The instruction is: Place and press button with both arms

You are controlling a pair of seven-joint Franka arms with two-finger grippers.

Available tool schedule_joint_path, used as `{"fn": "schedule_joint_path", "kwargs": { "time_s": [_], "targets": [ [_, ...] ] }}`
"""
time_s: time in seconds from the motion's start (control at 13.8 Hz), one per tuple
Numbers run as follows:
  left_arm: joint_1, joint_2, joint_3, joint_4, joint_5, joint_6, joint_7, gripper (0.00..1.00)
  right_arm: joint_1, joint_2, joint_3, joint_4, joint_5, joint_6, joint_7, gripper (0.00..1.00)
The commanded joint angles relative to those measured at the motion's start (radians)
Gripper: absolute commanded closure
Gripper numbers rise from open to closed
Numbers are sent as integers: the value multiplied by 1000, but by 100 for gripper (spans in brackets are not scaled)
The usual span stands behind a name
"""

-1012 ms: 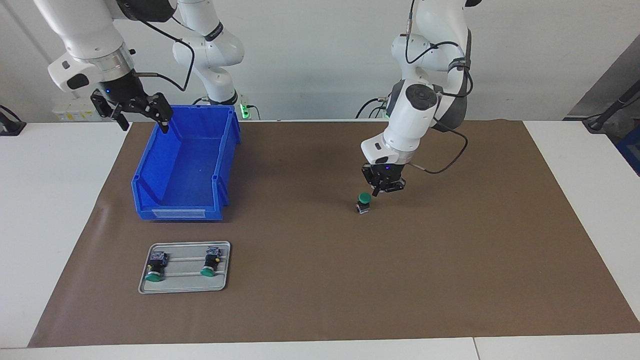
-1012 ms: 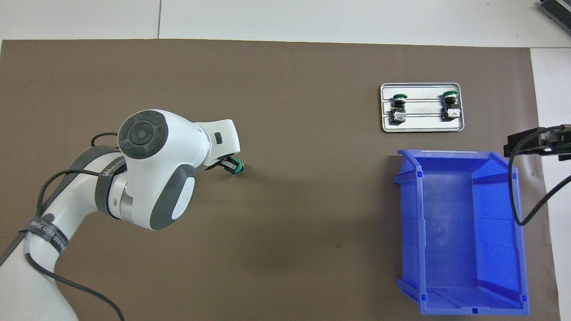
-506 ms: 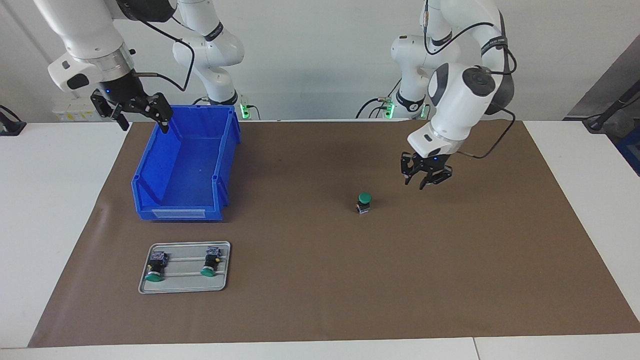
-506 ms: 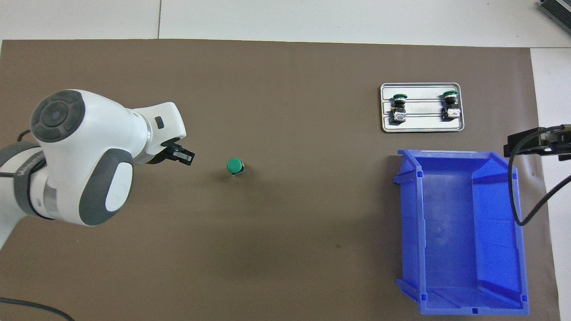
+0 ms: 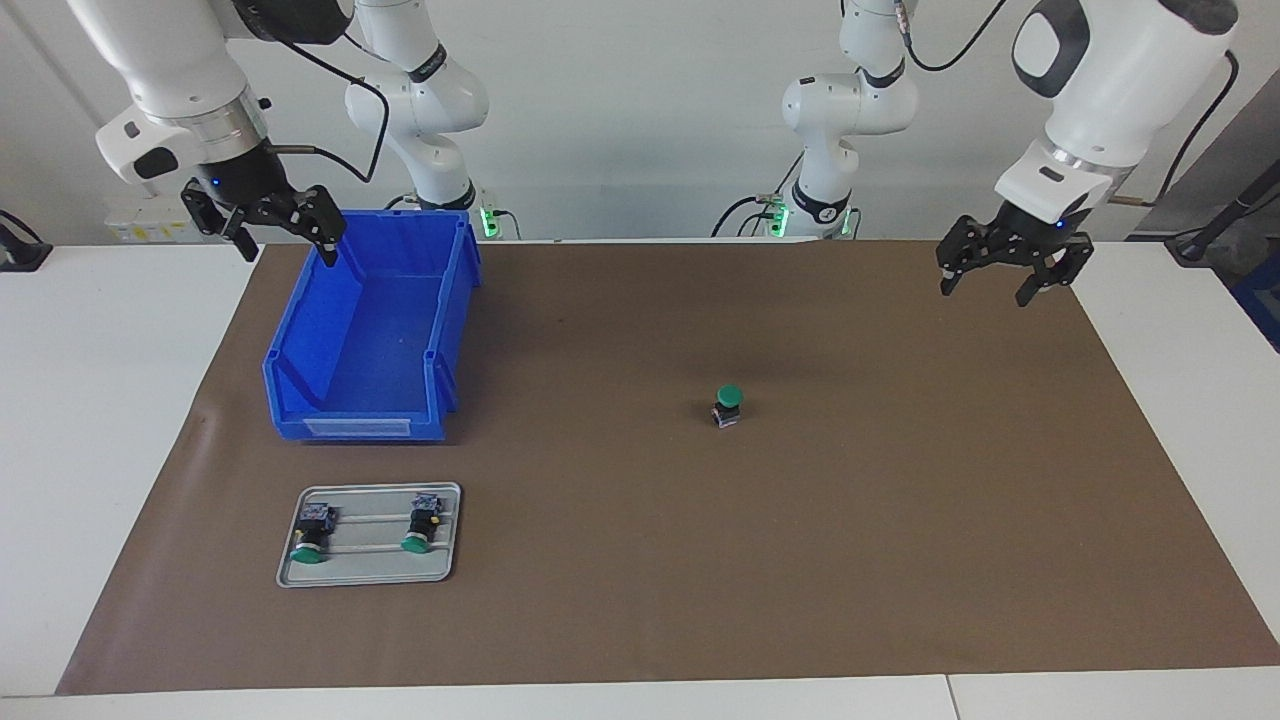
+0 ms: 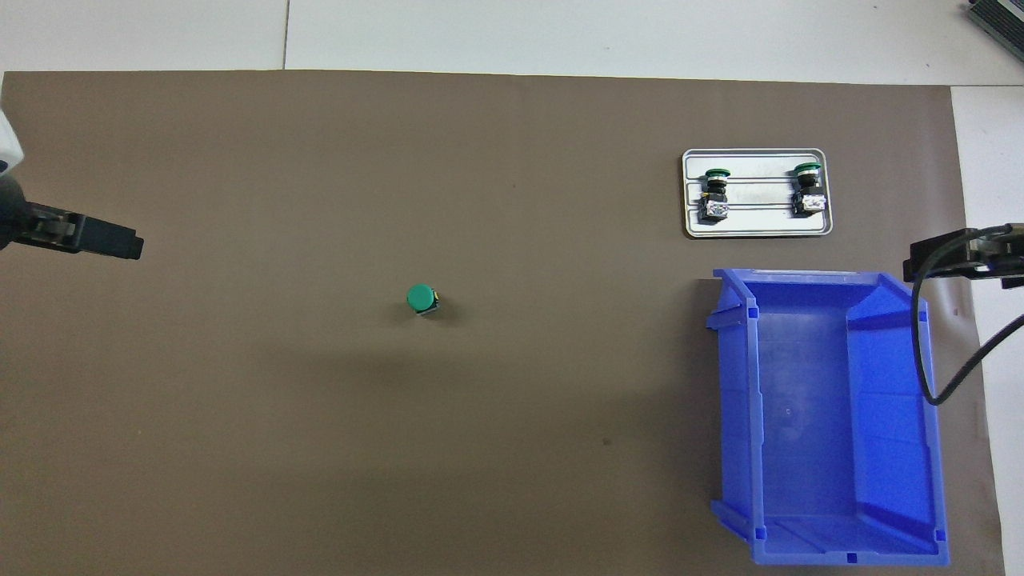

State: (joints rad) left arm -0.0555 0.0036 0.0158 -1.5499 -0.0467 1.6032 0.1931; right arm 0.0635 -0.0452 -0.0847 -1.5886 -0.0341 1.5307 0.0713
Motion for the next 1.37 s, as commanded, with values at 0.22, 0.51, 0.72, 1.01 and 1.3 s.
{"fn": "schedule_joint_path", "kwargs": {
  "time_s": [0.22,0.51,0.72,1.01,1.3],
  "targets": [
    [31,33,-13,131,50,-127,-12,0,71,-12,14,-25,80,43,42,0],
    [31,-62,-13,-30,51,-106,-23,0,246,10,14,-92,82,193,195,0],
    [31,-77,-13,-59,51,-86,-26,0,385,83,16,-90,79,302,391,0],
    [31,-45,-14,3,18,-106,-26,0,554,255,17,-39,59,486,603,0],
    [29,-42,-14,19,16,-134,-32,0,654,413,17,10,10,649,686,0]
  ]
}}
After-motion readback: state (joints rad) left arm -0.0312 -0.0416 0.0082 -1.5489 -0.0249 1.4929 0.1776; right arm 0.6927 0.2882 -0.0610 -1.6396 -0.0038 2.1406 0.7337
